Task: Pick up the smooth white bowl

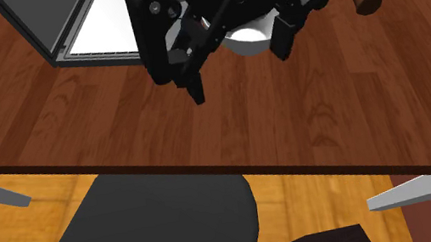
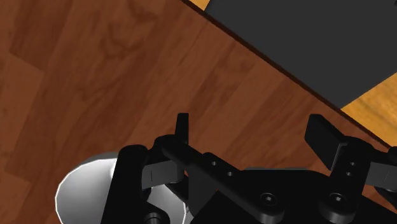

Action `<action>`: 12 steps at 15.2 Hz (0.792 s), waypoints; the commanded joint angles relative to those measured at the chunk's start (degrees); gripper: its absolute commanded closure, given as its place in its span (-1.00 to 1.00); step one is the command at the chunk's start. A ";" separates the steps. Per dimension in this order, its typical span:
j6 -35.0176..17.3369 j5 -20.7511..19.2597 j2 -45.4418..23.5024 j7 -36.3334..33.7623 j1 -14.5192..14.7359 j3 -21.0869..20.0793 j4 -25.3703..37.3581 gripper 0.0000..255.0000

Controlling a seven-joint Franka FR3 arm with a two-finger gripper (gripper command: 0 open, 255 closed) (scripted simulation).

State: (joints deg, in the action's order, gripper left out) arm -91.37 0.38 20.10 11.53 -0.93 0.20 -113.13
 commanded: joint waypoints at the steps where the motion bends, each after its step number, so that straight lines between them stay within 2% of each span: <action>1: -0.33 -0.65 -4.84 0.61 -0.12 0.13 4.33 -1.00; 6: 0.27 -2.09 -16.77 1.46 -0.18 0.02 16.43 -1.00; 11: 3.17 -3.56 -29.76 2.33 -0.08 -0.03 31.92 -1.00; 12: 3.50 -3.67 -30.80 2.40 -0.06 -0.03 33.26 -1.00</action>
State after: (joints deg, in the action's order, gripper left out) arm -88.42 -3.08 -8.83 13.80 -1.01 0.15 -82.26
